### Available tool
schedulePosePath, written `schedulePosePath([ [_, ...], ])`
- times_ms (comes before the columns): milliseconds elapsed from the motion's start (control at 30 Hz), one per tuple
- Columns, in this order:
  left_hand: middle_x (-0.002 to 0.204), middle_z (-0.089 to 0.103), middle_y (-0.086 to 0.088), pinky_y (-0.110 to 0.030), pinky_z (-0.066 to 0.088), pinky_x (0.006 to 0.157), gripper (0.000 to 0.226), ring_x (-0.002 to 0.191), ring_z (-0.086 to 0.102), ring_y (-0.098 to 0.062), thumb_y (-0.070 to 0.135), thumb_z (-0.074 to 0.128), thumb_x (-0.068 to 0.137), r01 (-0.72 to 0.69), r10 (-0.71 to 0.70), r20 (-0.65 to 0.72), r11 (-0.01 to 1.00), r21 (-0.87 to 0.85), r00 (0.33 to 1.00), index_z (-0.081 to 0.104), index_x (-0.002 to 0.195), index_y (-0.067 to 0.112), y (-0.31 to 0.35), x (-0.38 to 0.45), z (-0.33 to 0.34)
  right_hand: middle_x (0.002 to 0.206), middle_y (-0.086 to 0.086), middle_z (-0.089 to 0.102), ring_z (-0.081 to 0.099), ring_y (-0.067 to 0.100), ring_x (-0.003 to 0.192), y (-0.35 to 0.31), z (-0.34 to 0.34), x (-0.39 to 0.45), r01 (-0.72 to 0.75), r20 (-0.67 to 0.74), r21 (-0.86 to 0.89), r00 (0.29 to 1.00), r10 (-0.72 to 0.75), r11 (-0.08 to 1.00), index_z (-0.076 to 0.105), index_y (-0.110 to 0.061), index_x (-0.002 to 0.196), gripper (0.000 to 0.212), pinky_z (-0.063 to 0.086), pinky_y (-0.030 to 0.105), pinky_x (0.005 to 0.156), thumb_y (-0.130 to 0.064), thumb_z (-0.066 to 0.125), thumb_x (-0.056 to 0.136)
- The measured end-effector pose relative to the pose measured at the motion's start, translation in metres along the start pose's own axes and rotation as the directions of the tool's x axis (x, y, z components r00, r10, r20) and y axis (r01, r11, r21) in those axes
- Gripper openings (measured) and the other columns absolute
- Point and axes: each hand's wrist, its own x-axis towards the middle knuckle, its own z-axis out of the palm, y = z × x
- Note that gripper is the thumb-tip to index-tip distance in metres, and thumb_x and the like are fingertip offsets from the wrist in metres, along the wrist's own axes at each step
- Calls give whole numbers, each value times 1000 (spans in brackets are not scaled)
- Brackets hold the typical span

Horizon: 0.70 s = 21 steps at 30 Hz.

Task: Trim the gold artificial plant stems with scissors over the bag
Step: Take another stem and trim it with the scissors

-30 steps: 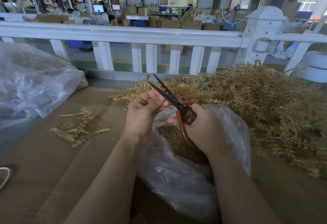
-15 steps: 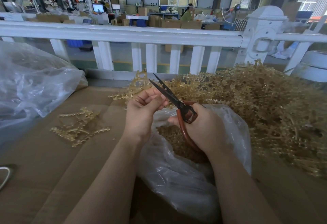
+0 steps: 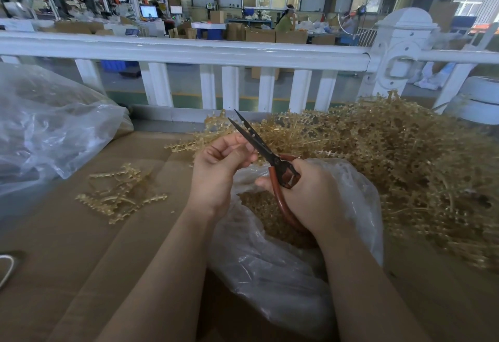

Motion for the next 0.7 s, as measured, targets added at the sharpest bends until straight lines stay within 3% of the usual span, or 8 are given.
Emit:
schedulePosePath([
  [100,74,70,-2,-22,51,69,9,66,63,-12,7,70,78,5,-5,-13,1000,-8,1000,70,87,9,1,0,1,67,-14,65,61,0,64,0,1,0,-5,-1,-9,1000,5,1000,61,-36,80,56,54,26,61,-88,54,61],
  [200,74,70,-4,-22,52,69,13,66,63,-13,-1,69,82,4,-4,-24,1000,-5,1000,71,83,13,2,-1,2,64,-11,64,60,3,61,1,1,0,-6,-2,-25,1000,6,1000,63,-30,77,61,55,31,59,-89,54,61],
  [300,72,70,-4,-21,52,68,24,65,63,-13,-11,62,87,-11,12,-30,999,46,999,71,83,11,3,-2,2,65,-15,62,59,1,63,1,0,0,18,-7,-23,1000,-18,1000,58,-35,77,56,53,25,59,-89,54,62],
  [533,70,70,-2,-19,51,68,14,65,63,-11,-11,62,87,-22,25,-32,995,93,999,67,93,1,4,-5,6,61,-17,55,55,0,59,1,0,-2,78,-32,-23,996,-79,997,45,-43,71,43,45,19,56,-84,57,66],
  [700,70,68,-3,-22,51,70,23,65,60,-13,-13,57,88,-18,18,4,996,87,1000,68,85,7,4,-4,5,63,-11,62,59,3,61,2,1,-2,48,-20,8,999,-48,999,62,-29,76,57,52,26,58,-84,58,64],
])
